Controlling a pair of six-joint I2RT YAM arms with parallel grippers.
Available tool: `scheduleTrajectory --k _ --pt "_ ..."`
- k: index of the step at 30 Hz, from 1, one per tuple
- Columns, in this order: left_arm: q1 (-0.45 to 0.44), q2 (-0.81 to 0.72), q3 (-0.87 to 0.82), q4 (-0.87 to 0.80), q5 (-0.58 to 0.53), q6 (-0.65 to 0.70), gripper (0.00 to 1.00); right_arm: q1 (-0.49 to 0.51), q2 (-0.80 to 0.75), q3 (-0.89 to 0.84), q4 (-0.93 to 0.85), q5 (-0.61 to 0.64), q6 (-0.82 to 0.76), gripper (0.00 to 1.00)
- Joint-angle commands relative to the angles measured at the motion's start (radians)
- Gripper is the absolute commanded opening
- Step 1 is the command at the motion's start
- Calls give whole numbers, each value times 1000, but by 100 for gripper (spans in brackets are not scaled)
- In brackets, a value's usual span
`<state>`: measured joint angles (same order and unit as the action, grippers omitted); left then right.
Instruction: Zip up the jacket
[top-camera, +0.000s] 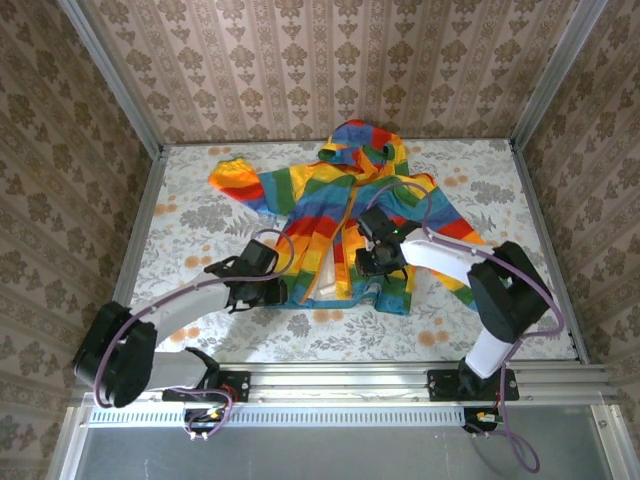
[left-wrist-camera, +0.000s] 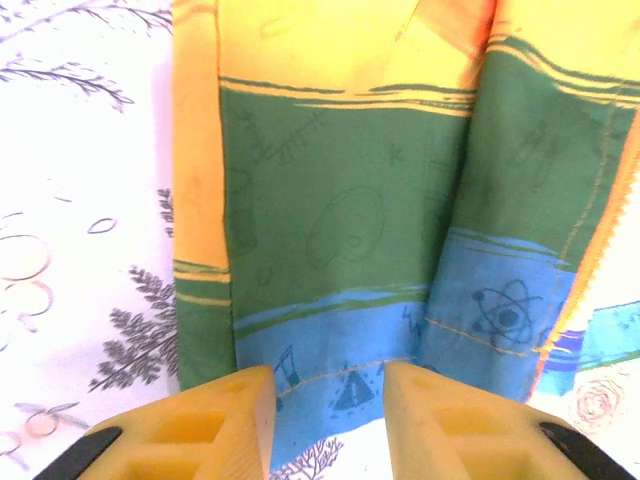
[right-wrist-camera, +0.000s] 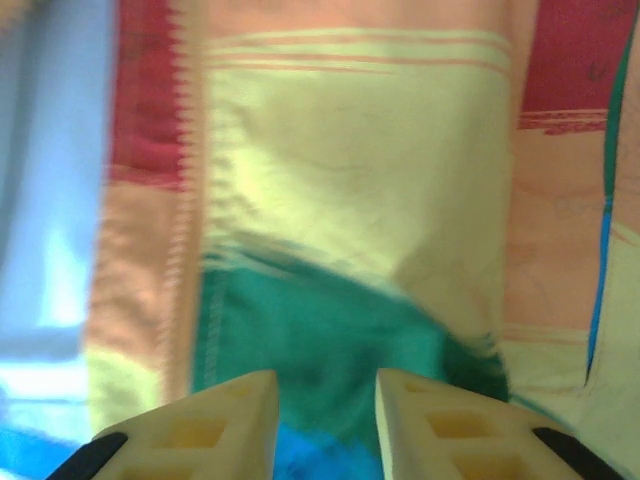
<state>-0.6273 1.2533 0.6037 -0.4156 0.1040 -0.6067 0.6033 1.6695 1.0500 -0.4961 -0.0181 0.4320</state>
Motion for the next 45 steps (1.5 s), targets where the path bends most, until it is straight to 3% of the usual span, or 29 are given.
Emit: scheduleTrajectory --k 1,10,19,31,33,39,45 --pt "-12 -58 23 -51 -27 -30 34 52 -71 17 -54 38 45 35" --pt "-72 -83 2 80 67 -98 36 171 -44 58 27 -47 171 35" --pt "-89 -64 -77 265 139 -144 39 197 36 78 84 -88 227 30" --pt "-89 103 -98 348 105 -137 47 200 70 72 109 -93 253 31" --pt "-89 122 -89 355 123 -139 43 200 71 72 110 -90 252 32" --pt "-90 56 -85 342 125 -131 3 198 61 66 108 -54 255 33" --pt "-90 -20 -70 307 137 -135 0 187 30 50 124 -45 276 34"
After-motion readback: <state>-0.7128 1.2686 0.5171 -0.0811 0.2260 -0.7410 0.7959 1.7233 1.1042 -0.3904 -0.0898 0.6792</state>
